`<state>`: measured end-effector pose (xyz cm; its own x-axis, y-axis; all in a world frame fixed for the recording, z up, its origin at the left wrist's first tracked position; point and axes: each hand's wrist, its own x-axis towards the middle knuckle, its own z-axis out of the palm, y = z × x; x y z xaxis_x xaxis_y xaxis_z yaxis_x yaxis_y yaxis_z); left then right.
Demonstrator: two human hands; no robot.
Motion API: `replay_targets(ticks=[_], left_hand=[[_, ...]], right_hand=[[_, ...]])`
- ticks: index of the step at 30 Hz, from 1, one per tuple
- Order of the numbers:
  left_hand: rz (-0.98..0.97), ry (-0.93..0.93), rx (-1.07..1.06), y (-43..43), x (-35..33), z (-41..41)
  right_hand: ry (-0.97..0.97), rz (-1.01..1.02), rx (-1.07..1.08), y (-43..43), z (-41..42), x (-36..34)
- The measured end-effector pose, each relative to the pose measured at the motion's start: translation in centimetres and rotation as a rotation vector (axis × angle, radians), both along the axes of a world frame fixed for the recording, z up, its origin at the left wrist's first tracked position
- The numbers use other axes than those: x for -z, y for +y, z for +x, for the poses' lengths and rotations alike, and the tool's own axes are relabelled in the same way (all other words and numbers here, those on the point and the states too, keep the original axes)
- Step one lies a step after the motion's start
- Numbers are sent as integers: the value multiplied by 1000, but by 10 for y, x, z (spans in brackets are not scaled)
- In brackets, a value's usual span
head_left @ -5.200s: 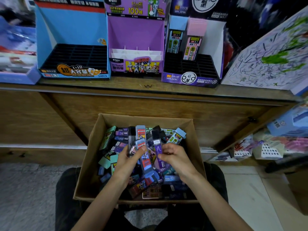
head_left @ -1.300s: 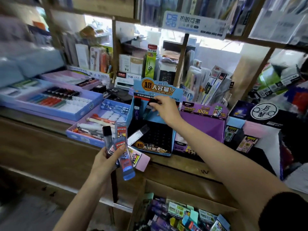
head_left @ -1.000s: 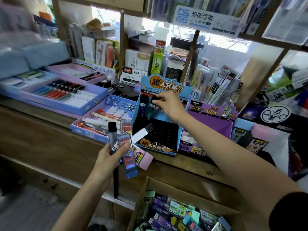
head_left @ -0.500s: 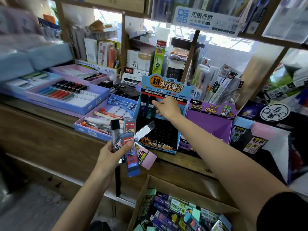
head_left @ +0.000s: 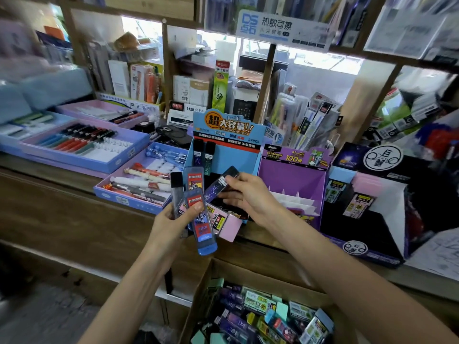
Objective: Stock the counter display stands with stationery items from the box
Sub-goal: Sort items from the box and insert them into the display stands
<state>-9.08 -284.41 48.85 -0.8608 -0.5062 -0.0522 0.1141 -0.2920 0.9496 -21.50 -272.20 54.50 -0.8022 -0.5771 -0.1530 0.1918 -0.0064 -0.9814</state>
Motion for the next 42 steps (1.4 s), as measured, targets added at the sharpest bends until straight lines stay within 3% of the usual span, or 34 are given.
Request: replay_targets(ticks=[12, 19, 23, 33, 38, 42], left_hand=[[-1, 2, 56, 0, -3, -2], [-19, -31, -20, -11, 2, 7], [-22, -42, -35, -18, 6, 11], [8, -23, -14, -23, 12, 13], [14, -20, -8, -20, 13, 13], [48, -19, -25, -16, 13, 12]], right_hand=[[196, -16, 59, 7, -26, -42], [659, 257, 184, -18, -51, -51], [817, 383, 155, -36, -54, -38], [802, 469, 57, -45, -64, -30], [655, 469, 103, -49, -71, -20], [663, 575, 149, -54, -74, -22]])
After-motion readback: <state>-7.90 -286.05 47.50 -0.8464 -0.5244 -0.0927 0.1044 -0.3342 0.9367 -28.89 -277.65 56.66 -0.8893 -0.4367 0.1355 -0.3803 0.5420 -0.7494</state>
